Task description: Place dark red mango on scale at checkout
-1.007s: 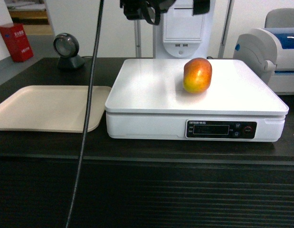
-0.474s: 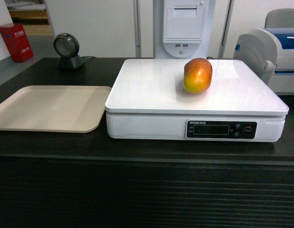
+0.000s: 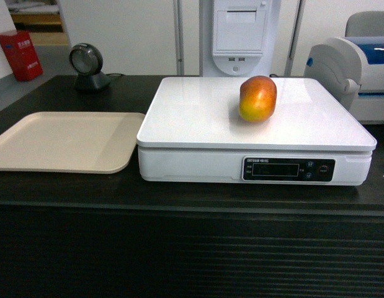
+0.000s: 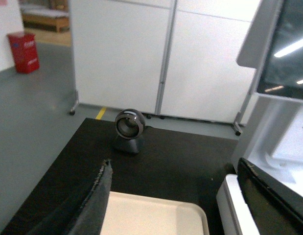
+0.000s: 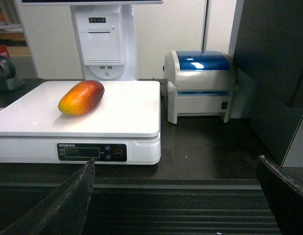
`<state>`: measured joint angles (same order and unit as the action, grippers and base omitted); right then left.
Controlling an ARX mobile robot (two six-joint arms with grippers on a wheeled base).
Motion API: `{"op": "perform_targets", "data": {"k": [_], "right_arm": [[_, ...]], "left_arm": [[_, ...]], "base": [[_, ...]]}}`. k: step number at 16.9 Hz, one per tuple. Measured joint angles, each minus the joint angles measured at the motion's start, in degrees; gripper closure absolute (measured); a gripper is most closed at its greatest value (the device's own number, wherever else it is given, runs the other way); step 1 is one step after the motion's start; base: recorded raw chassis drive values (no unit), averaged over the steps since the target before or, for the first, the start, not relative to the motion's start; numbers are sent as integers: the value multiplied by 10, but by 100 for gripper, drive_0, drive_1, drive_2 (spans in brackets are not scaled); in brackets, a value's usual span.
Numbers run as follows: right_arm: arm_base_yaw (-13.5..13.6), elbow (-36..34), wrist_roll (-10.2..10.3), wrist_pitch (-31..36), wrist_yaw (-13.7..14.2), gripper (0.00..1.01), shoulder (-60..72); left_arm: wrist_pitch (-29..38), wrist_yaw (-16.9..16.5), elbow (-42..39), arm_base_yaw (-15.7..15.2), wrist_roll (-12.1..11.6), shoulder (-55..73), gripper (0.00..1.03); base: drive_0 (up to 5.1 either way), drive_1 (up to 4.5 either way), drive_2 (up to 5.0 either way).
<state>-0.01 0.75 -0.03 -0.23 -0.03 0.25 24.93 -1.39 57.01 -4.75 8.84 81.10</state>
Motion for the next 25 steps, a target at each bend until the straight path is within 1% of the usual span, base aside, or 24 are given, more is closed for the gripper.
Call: {"op": "perform_targets", "data": {"k": [1,2,3,5,6,7,9,10,13,17,20,22,25], "right_arm": [[0,0,0,0,0,3,0],[0,0,0,0,0,3,0],[0,0,0,0,0,3,0],[0,0,0,0,0,3,0],[0,0,0,0,0,3,0],[0,0,0,0,0,3,0],[0,0,0,0,0,3,0],[0,0,0,0,0,3,0],[0,0,0,0,0,3,0],[0,0,0,0,0,3,0],[0,0,0,0,0,3,0],[0,0,0,0,0,3,0],[0,0,0,0,0,3,0]], "left_arm": [[45,-40,-85,-13,-40,-57,36],[71,-52,-157,-25,-59,-107,49],[86,-54,-212,-28,-68,-141,60],[111,-47,-302,-12,-78,-185,83],[121,-42,-343,-3,-78,-208,98],[129,-35,-371,1,-80,-232,101],[135,-21,-416,11,-80,-273,101],[133,10,-437,41,-80,-293,101],[130,7,-454,52,-80,-311,101],[121,14,-480,47,-80,-350,101],[90,14,-512,47,-80,-408,101],[82,14,-518,47,-80,-423,101],[38,14,-539,47,-80,-487,101]], "base": [[0,0,0],[0,0,0],[0,0,0],[0,0,0],[0,0,0],[0,0,0],[0,0,0],[0,0,0],[0,0,0],[0,0,0],[0,0,0],[0,0,0],[0,0,0]]}}
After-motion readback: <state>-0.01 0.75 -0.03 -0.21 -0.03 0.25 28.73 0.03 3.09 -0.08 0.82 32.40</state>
